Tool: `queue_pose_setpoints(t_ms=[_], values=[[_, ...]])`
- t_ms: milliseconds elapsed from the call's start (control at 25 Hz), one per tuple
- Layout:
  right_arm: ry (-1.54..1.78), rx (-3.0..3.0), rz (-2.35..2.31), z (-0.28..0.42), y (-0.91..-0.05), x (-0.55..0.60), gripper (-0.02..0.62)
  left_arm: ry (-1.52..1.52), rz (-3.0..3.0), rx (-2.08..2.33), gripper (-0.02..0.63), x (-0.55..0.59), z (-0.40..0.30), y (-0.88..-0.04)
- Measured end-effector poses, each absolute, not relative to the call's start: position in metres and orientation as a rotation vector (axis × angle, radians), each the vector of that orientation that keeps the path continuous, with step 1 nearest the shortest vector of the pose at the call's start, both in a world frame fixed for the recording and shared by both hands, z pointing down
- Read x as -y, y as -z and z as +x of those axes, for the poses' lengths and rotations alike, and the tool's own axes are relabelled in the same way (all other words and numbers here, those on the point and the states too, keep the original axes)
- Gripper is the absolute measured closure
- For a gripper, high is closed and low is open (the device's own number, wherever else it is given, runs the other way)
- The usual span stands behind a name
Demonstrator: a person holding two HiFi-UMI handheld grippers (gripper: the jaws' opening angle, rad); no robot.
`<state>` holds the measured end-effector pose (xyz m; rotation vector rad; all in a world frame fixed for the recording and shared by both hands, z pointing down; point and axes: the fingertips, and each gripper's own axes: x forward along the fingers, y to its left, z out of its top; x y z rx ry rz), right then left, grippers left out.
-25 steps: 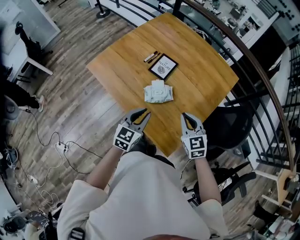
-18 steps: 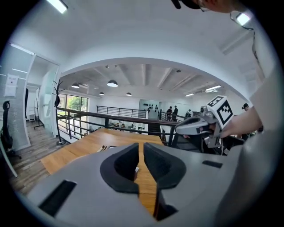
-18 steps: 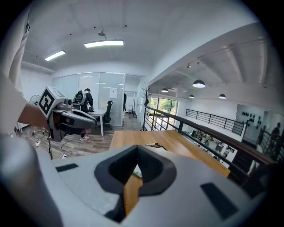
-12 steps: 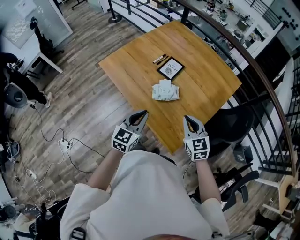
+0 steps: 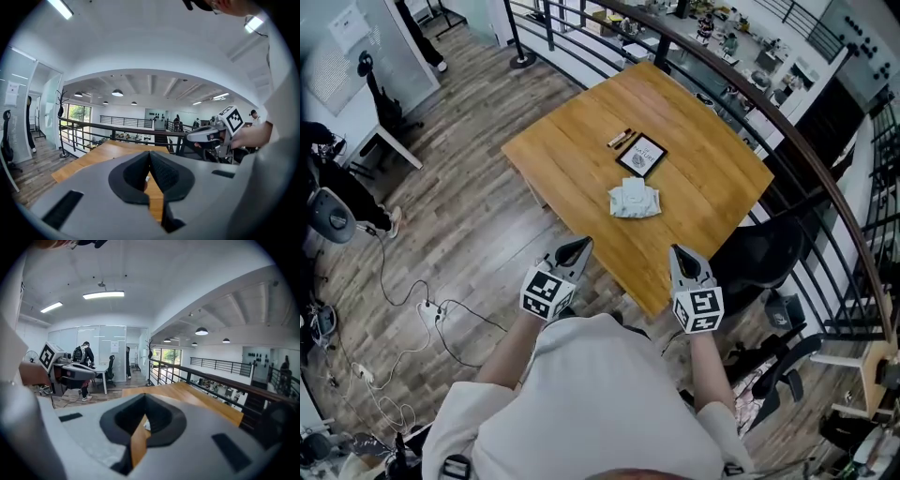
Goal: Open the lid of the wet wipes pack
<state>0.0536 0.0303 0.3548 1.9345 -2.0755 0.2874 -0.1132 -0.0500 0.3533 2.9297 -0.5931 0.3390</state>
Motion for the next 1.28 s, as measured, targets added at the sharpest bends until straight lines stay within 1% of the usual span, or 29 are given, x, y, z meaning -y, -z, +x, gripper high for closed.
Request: queue_pose_setpoints(t_ms=[480, 1280], values=[[-0.273, 2.047, 2.028, 0.048, -0.335, -0.031, 0.594, -0.273, 2.941, 0.56, 0.612, 0.064, -0.128, -0.329], [-0.275, 2.036, 2.0, 0.044, -0.336, -0.026, 0.594, -0.268, 2.92, 0.547, 0.612, 0.071, -0.128, -0.33]])
